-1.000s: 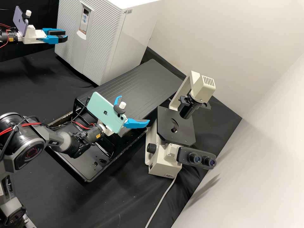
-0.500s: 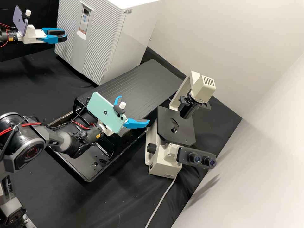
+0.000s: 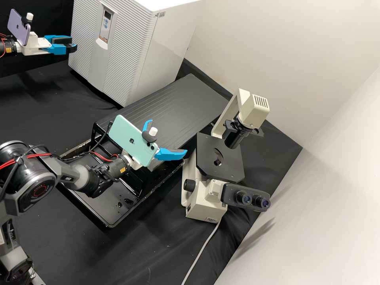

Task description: Open the incubator door

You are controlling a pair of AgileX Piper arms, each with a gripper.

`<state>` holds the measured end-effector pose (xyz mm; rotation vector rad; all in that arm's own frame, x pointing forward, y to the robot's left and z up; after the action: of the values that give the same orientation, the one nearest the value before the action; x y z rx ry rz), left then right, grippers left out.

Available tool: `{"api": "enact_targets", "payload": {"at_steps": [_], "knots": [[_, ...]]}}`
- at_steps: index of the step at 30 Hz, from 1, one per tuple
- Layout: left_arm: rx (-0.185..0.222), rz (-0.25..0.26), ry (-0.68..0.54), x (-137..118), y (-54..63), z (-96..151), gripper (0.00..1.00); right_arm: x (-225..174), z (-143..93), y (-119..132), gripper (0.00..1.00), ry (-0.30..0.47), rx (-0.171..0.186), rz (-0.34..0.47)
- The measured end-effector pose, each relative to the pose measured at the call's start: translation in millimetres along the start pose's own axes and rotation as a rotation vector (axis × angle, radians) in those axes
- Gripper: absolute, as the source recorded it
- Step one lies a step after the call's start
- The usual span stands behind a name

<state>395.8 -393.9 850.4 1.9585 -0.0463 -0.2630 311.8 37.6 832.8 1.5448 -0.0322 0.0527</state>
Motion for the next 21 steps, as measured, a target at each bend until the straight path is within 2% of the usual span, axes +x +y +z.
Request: {"api": "enact_targets", "payload": {"at_steps": [5,12,21], "knots": [[-0.016,0.005,0.058,-4,2.8,-11,1.00,0,0,0,1.00,0.000,0.000,0.000],[-0.021,0.010,0.078,-5,4.7,-16,1.00,0,0,0,1.00,0.000,0.000,0.000],[0.022,0.028,0.055,8,17.7,-17,1.00,0,0,0,1.00,0.000,0.000,0.000]]}}
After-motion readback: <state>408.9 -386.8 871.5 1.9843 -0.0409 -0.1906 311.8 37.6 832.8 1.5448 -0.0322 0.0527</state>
